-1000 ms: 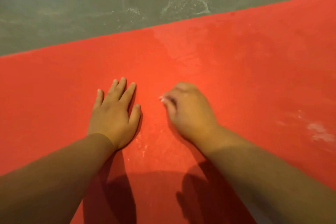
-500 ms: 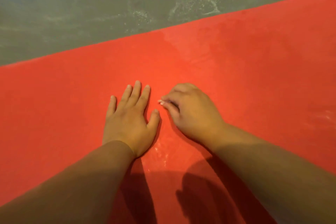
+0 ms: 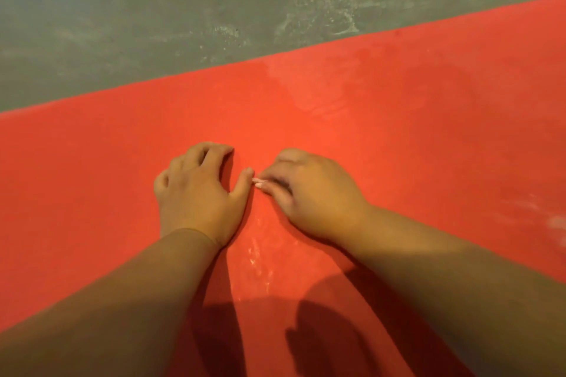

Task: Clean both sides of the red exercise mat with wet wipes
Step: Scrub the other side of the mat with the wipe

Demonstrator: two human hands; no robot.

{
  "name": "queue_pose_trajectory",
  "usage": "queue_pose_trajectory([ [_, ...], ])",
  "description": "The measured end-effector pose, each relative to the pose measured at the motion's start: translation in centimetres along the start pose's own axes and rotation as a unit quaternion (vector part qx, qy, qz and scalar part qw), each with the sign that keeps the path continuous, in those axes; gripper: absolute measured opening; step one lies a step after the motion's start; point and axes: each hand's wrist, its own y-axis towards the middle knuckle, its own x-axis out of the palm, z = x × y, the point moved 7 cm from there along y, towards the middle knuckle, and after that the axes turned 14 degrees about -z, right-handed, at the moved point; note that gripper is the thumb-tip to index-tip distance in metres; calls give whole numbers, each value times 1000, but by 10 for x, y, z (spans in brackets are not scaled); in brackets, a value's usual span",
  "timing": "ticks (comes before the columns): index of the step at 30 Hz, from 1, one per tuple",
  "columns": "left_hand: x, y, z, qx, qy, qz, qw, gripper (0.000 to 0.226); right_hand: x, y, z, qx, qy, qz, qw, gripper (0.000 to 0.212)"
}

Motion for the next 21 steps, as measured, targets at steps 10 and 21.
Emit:
queue_pose_trajectory([
  [10,15,9,-6,-38,67,-91,993,62,-43,23,84,260,-82,88,958,25],
  [21,11,12,-8,-52,30,-54,997,58,-72,3,154,353,-30,168,920,29],
])
